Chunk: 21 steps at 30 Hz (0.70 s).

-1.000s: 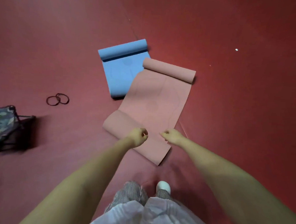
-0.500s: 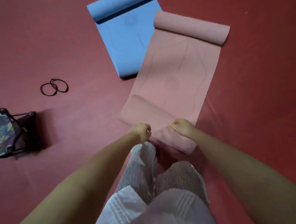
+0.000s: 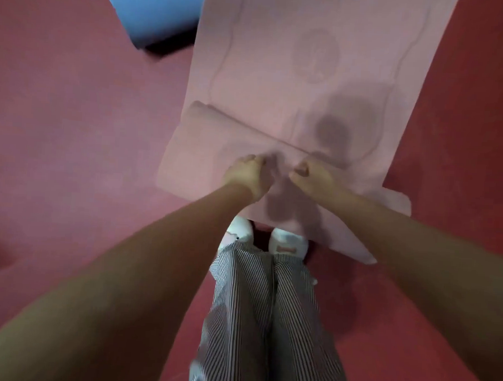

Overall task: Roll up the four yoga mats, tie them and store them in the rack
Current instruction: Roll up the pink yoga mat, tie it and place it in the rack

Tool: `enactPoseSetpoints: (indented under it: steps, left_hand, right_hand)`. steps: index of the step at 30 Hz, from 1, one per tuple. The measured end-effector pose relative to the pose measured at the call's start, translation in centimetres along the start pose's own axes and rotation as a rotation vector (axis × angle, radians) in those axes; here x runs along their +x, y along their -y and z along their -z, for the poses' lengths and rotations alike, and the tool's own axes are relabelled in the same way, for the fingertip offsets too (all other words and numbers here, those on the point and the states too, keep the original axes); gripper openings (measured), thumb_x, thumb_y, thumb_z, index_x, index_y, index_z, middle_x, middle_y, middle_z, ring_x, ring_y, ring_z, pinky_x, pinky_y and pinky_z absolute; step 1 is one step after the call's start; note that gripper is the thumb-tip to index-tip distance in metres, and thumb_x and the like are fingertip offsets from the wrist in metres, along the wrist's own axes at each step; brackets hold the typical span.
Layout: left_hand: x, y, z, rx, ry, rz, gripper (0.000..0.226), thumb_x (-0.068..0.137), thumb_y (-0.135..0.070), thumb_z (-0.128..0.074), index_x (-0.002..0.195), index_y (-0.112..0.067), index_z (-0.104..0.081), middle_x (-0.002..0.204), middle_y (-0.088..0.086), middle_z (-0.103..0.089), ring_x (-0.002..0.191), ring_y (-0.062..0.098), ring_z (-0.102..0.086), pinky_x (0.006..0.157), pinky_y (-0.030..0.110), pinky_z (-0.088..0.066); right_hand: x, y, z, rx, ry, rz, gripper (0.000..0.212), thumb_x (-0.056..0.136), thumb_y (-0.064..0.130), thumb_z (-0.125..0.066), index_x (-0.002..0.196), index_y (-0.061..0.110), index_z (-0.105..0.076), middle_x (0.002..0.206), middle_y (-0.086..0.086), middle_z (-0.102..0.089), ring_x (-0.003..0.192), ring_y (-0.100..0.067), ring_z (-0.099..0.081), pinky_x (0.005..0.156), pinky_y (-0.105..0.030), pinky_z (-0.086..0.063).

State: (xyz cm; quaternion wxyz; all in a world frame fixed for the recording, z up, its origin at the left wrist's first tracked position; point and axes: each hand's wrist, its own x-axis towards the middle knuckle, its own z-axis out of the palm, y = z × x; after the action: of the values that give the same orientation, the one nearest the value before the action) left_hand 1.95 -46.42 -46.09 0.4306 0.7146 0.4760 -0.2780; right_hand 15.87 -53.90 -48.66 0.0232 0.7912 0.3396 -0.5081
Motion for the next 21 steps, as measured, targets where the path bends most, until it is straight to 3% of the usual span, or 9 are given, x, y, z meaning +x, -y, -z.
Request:
enactPoseSetpoints:
  steps: [1, 3, 6, 9, 11, 15, 17, 19, 21]
  left_hand:
    - [2.3, 0.3, -0.9, 0.019, -0.008, -0.033, 0.06, 0.09, -0.03, -0.06, 0.143, -0.014, -0.037, 0.145, 0.009, -0.04, 0.133, 0.028, -0.036, 0.106, 0.034, -0.032]
    - [6.2, 1.0, -2.3, 0.101, -0.01, -0.09, 0.079, 0.084, -0.035, -0.068, 0.148, -0.014, -0.026, 0.152, 0.008, -0.028, 0.139, 0.026, -0.028, 0.11, 0.035, -0.026]
    - [10.1, 2.1, -4.3, 0.313, 0.046, -0.149, 0.106, 0.077, -0.045, -0.072, 0.153, -0.016, -0.003, 0.16, 0.005, -0.005, 0.147, 0.021, -0.007, 0.116, 0.038, -0.01]
    - [10.7, 2.9, -5.7, 0.576, 0.09, -0.132, 0.138, 0.059, -0.059, -0.08, 0.151, -0.021, 0.015, 0.156, 0.006, -0.012, 0.144, 0.023, -0.011, 0.113, 0.041, -0.015]
    - [9.6, 3.3, -5.7, 0.708, 0.2, -0.093, 0.147, 0.049, -0.066, -0.081, 0.151, -0.02, 0.013, 0.15, 0.009, -0.017, 0.139, 0.026, -0.016, 0.111, 0.039, -0.017]
    - [6.7, 4.5, -6.5, 0.834, 0.422, -0.1, 0.127, 0.052, -0.069, -0.078, 0.149, -0.01, -0.022, 0.157, 0.018, -0.002, 0.145, 0.032, 0.001, 0.115, 0.049, -0.003]
    - [5.1, 5.5, -7.1, 0.782, 0.567, -0.059, 0.124, 0.06, -0.068, -0.075, 0.15, -0.008, -0.017, 0.158, 0.021, -0.001, 0.146, 0.035, 0.002, 0.116, 0.053, -0.003]
    - [3.9, 7.2, -7.4, 0.634, 0.692, 0.081, 0.112, 0.075, -0.064, -0.066, 0.151, -0.006, -0.008, 0.156, 0.02, -0.015, 0.144, 0.033, -0.018, 0.116, 0.045, -0.018]
    - [2.5, 8.5, -7.3, 0.557, 0.734, 0.072, 0.094, 0.089, -0.053, -0.056, 0.152, -0.005, -0.005, 0.155, 0.016, -0.024, 0.142, 0.033, -0.024, 0.115, 0.044, -0.022]
  right_hand:
    - [2.0, -1.0, -0.8, 0.006, -0.046, -0.007, 0.023, 0.091, 0.032, -0.056, 0.109, 0.018, -0.055, 0.114, -0.008, -0.056, 0.109, -0.02, -0.052, 0.098, -0.035, -0.038]
    - [5.1, -2.8, -1.5, -0.066, -0.055, -0.046, 0.064, 0.088, 0.04, -0.059, 0.14, 0.012, -0.036, 0.143, -0.01, -0.041, 0.133, -0.027, -0.038, 0.109, -0.038, -0.03]
    - [7.9, -5.4, -2.5, -0.184, 0.038, -0.138, 0.104, 0.078, 0.06, -0.063, 0.151, 0.015, -0.005, 0.157, -0.008, -0.012, 0.145, -0.024, -0.012, 0.115, -0.04, -0.012]
    - [8.1, -6.8, -3.4, -0.175, 0.148, -0.16, 0.126, 0.069, 0.06, -0.072, 0.149, 0.014, 0.014, 0.159, -0.009, 0.0, 0.146, -0.025, -0.003, 0.117, -0.042, -0.009]
    - [7.0, -6.9, -3.6, -0.208, 0.246, -0.133, 0.126, 0.069, 0.059, -0.073, 0.15, 0.013, 0.014, 0.159, -0.01, -0.003, 0.146, -0.027, -0.008, 0.116, -0.042, -0.012]
    - [4.2, -6.2, -4.3, -0.272, 0.497, -0.091, 0.084, 0.079, 0.06, -0.061, 0.148, 0.027, -0.025, 0.155, -0.014, -0.009, 0.143, -0.031, -0.008, 0.115, -0.043, -0.013]
    - [2.9, -6.1, -5.0, -0.204, 0.578, -0.082, 0.074, 0.077, 0.063, -0.061, 0.139, 0.032, -0.037, 0.151, -0.009, -0.02, 0.139, -0.028, -0.02, 0.114, -0.044, -0.019]
    - [1.7, -6.2, -5.9, -0.117, 0.671, -0.076, 0.072, 0.074, 0.062, -0.066, 0.132, 0.028, -0.04, 0.144, -0.004, -0.035, 0.129, -0.023, -0.037, 0.108, -0.04, -0.03]
    - [0.3, -6.5, -6.9, -0.133, 0.709, -0.061, 0.079, 0.072, 0.058, -0.07, 0.136, 0.026, -0.037, 0.143, -0.003, -0.039, 0.126, -0.022, -0.041, 0.107, -0.038, -0.033]
